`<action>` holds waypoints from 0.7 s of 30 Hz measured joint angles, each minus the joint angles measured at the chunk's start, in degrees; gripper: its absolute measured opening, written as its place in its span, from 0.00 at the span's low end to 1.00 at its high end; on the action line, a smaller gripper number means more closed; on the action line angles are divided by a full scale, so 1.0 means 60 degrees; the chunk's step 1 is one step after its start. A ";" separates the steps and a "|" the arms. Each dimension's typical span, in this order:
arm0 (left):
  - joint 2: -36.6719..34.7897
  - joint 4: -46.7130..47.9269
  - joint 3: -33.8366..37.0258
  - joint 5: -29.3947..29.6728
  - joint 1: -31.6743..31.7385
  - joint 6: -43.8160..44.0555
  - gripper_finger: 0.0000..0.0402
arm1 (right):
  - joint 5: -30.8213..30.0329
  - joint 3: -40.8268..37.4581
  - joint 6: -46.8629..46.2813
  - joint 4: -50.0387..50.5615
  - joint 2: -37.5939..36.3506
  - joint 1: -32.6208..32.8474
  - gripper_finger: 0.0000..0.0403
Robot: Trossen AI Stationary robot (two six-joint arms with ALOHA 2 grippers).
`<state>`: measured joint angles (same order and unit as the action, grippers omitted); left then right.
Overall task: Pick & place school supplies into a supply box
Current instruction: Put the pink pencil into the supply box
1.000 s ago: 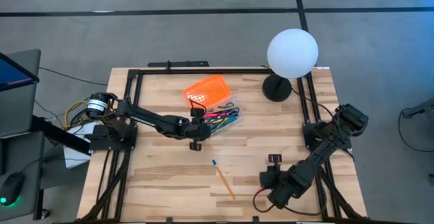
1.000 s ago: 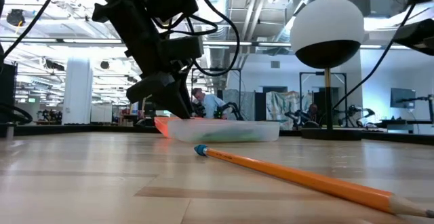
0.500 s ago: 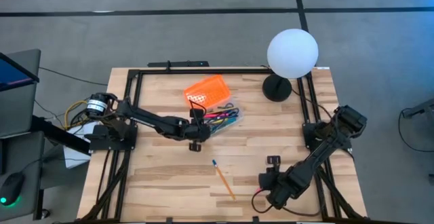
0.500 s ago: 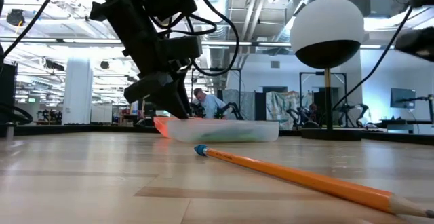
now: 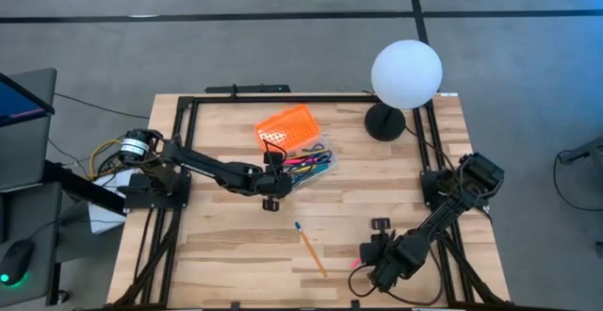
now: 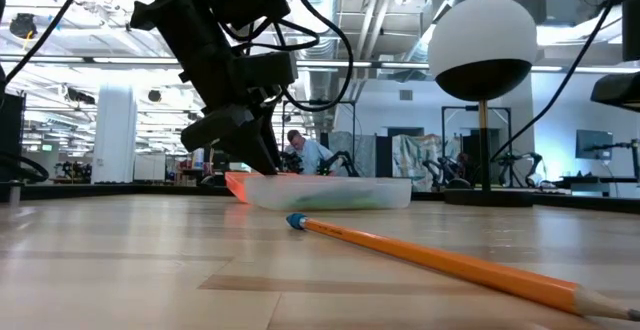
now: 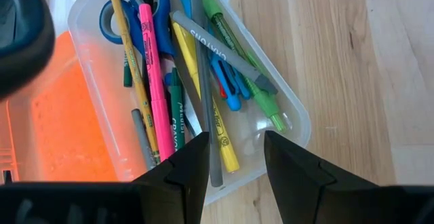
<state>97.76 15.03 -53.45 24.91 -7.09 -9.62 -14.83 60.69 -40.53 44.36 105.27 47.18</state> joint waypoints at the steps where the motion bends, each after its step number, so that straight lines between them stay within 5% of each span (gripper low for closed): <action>1: 0.0004 0.0001 0.0000 0.0000 0.0000 0.0002 0.34 | 0.0014 0.0000 0.0000 0.0043 0.0000 -0.0047 0.21; 13: 0.0004 0.0323 0.0004 -0.0015 -0.0036 0.0513 0.34 | 0.1944 0.0025 0.2071 -0.0062 -0.0033 -0.2104 0.14; 21: 0.0026 0.1156 0.0019 0.0156 -0.0291 0.1305 0.34 | 0.2239 0.0018 0.4195 -0.0211 -0.0025 -0.3668 0.11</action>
<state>97.91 21.96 -53.34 25.84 -8.84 -1.79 -1.40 60.80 -15.36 43.09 105.12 25.17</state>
